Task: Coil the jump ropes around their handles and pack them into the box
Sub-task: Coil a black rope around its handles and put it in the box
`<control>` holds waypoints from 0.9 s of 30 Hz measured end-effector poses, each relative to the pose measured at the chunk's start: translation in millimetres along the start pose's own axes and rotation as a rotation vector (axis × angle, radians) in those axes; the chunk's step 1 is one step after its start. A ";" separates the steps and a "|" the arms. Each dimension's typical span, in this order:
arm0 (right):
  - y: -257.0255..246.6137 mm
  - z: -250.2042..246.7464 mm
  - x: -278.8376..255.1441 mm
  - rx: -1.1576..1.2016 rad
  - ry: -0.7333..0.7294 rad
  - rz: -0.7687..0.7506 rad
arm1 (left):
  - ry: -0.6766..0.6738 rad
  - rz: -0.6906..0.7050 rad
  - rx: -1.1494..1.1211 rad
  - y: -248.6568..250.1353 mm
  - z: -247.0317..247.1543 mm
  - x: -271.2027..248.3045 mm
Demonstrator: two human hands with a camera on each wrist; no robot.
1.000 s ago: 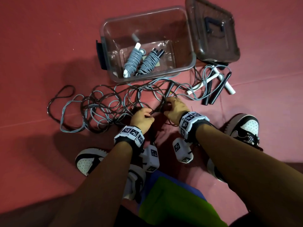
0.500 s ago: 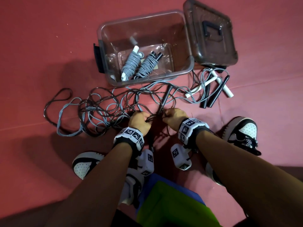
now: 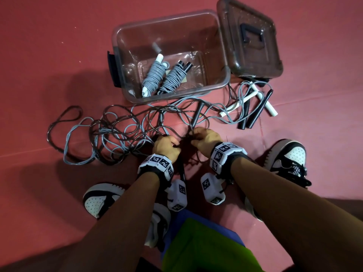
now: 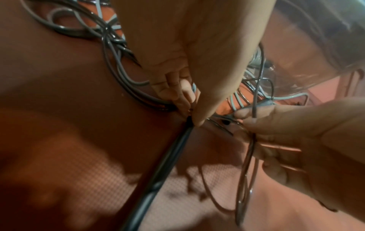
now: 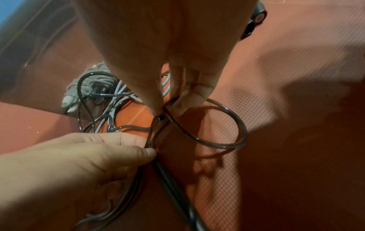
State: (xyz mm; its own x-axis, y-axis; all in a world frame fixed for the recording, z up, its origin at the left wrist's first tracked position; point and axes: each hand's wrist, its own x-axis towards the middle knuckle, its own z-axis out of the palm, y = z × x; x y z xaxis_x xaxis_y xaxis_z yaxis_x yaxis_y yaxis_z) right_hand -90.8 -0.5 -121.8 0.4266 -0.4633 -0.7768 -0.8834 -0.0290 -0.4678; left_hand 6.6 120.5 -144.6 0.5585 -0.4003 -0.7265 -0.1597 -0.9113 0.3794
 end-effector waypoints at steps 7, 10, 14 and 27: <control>-3.2 -3.7 0.7 -0.088 -0.076 -0.043 | -0.021 0.015 -0.074 3.3 -4.9 0.3; -6.5 -8.2 -2.2 -0.123 -0.096 -0.049 | -0.051 0.043 -0.106 4.7 -9.4 1.4; -13.0 -17.1 -10.0 -0.134 -0.150 -0.075 | -0.099 0.061 -0.150 8.5 -17.6 -2.5; -16.3 -34.7 -40.6 -0.033 -0.103 -0.091 | -0.151 0.168 -0.232 26.2 -50.5 -31.7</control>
State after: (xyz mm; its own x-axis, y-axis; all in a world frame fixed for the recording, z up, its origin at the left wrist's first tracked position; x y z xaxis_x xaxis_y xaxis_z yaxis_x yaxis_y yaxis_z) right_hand -100.5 -12.0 -68.0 0.5211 -0.3639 -0.7720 -0.8455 -0.0963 -0.5253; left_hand 25.8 114.1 -82.7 0.4105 -0.5690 -0.7126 -0.0401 -0.7920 0.6092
